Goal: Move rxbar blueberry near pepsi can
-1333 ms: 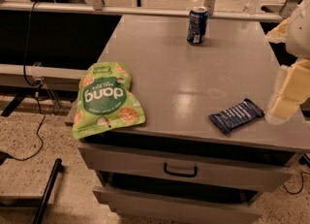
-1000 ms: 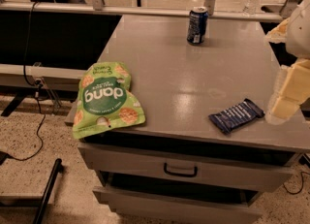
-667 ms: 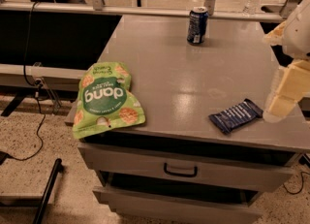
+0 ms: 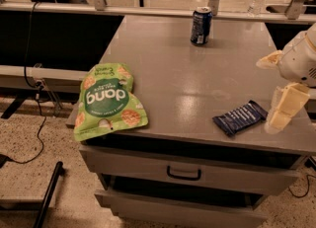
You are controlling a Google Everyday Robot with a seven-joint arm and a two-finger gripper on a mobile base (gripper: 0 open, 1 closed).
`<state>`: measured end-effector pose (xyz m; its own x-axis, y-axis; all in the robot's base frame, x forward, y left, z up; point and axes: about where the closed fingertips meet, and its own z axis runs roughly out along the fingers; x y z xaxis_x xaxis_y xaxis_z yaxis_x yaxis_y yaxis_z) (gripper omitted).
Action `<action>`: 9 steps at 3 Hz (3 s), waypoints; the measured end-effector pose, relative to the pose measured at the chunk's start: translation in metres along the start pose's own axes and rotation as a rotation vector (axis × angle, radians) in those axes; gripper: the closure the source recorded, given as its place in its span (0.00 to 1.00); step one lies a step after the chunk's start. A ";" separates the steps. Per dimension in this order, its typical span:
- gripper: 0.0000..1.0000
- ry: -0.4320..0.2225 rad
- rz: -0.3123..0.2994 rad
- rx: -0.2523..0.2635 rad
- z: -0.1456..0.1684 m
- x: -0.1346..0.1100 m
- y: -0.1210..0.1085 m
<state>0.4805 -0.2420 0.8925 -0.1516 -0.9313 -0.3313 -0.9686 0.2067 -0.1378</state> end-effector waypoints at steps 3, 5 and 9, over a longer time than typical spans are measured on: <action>0.47 -0.089 -0.019 -0.126 0.071 0.021 0.014; 0.99 -0.089 -0.019 -0.126 0.059 0.017 0.012; 1.00 -0.151 0.101 0.159 0.019 -0.003 -0.151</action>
Offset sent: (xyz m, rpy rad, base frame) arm -0.0030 -0.0041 -0.0928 0.1135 0.1096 0.0721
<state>0.6312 -0.2646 0.8971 -0.2037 -0.8506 -0.4848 -0.9052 0.3523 -0.2378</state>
